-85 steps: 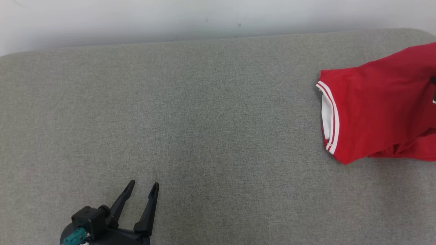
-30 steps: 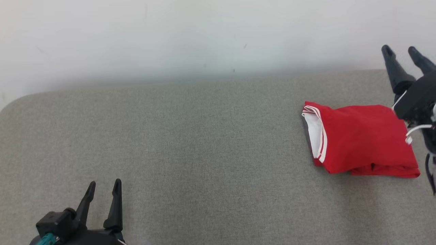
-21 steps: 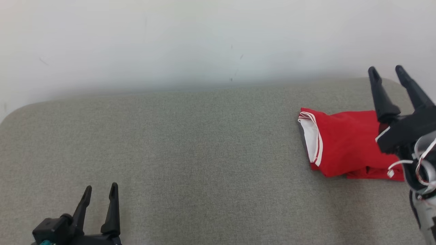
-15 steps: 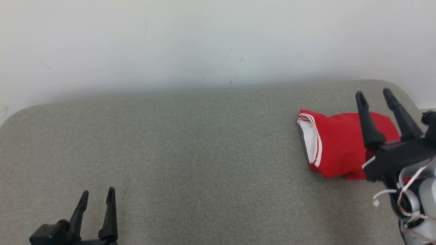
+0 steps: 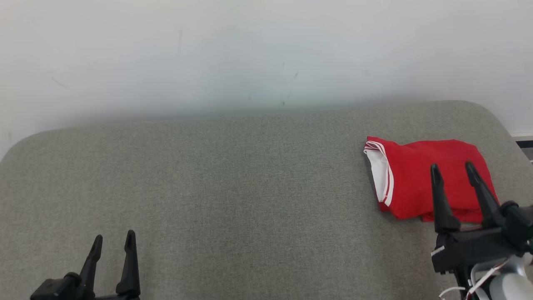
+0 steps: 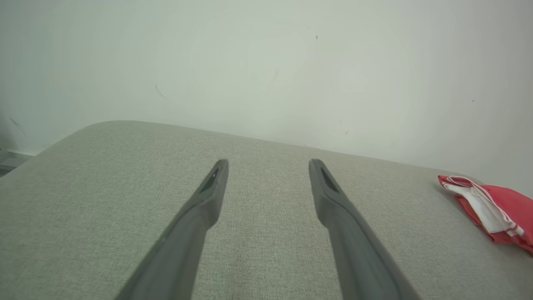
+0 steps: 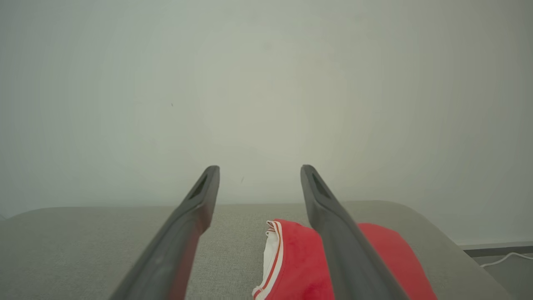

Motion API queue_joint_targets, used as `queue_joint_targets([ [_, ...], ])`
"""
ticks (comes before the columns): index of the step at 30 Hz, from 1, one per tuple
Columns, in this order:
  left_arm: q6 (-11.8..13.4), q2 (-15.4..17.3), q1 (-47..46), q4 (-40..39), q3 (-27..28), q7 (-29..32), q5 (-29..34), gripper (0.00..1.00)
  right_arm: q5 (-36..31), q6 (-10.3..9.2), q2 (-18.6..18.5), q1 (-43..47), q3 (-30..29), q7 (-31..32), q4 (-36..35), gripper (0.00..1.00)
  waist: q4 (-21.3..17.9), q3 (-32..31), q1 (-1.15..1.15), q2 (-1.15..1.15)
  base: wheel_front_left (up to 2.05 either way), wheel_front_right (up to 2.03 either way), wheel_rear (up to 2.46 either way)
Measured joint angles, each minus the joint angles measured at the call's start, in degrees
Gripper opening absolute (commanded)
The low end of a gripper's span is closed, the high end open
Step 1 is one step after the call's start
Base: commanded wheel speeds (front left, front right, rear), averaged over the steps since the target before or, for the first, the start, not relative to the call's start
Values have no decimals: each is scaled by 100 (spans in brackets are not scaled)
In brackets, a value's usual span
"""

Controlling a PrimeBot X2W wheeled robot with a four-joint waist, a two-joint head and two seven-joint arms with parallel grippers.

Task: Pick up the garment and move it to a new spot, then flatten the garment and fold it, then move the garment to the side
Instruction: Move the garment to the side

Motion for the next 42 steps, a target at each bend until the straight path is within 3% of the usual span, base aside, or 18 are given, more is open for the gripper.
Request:
queue_joint_targets([
  [19,48,10,143,-98,90,0,434,100,-133,-219,291,976,-56,-482,328,100,86,-46,0,0,0,0,0],
  [42,49,-12,365,-245,56,0,981,100,-334,-227,282,1089,57,-536,450,100,27,-179,0,0,0,0,0],
])
